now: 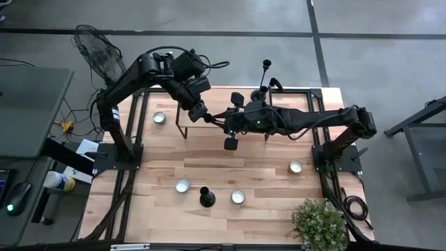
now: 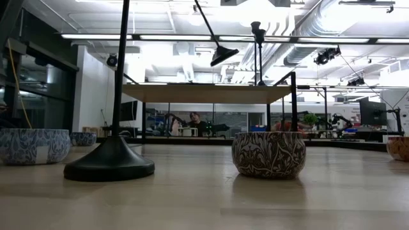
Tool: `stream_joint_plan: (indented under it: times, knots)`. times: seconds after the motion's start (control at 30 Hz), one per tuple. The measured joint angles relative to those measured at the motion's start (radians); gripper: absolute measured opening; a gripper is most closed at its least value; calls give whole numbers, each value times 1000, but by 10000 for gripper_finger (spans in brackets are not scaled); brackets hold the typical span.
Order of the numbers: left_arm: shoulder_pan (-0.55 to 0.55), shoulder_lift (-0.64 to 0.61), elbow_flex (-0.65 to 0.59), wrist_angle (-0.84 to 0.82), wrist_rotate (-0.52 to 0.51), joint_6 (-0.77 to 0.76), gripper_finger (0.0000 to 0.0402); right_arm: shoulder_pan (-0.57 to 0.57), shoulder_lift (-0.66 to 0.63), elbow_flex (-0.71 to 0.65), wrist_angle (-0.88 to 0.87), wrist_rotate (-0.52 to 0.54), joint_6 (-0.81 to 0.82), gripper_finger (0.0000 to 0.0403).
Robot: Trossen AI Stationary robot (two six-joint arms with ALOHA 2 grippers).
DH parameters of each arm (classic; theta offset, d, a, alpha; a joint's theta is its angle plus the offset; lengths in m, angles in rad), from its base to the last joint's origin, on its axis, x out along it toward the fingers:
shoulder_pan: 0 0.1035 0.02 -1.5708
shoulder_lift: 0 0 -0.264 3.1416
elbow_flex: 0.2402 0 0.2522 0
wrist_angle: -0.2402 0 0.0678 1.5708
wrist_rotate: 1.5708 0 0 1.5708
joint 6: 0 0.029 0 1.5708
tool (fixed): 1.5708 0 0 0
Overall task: Pick & Place candle stick holders
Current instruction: Put the black candle holder on the shelf
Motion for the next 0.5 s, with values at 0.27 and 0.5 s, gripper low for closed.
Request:
stream_joint_plan:
  times: [0.27, 0.5]
  knots:
    - [0, 0, 0, 3, 3, 0, 0, 0, 0, 0, -1, -15, 2, 28]
    - [0, 0, 0, 3, 3, 0, 0, 0, 0, 0, -1, -15, 19, 28]
